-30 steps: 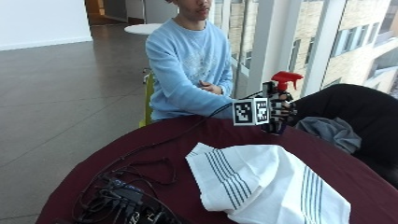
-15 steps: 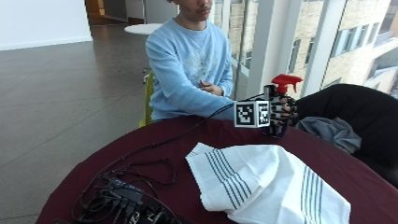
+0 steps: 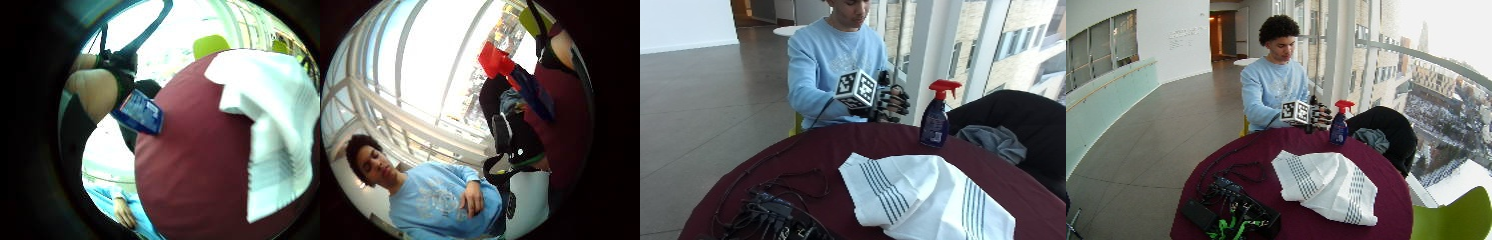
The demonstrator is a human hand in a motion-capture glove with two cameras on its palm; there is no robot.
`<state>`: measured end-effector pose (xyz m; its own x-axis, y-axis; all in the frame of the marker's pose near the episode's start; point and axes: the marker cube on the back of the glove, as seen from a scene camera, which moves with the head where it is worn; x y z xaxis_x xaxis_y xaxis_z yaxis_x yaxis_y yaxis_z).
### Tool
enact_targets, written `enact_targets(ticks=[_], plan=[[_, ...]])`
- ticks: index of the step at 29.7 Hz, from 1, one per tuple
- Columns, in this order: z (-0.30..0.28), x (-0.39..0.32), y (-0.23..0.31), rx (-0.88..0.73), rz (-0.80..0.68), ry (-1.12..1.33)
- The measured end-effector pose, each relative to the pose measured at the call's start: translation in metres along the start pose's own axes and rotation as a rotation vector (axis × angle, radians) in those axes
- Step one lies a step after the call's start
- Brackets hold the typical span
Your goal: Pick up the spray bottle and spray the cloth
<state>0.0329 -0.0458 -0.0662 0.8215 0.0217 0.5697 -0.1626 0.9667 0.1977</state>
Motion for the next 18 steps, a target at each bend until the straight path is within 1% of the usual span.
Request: enact_targets(ticks=[9, 13, 18], plan=[[-0.079, 0.027, 0.101, -0.028, 0.078, 0.336], [-0.100, 0.046, 0.146, -0.040, 0.112, 0.473], [-0.116, 0.065, 0.179, -0.042, 0.136, 0.552]])
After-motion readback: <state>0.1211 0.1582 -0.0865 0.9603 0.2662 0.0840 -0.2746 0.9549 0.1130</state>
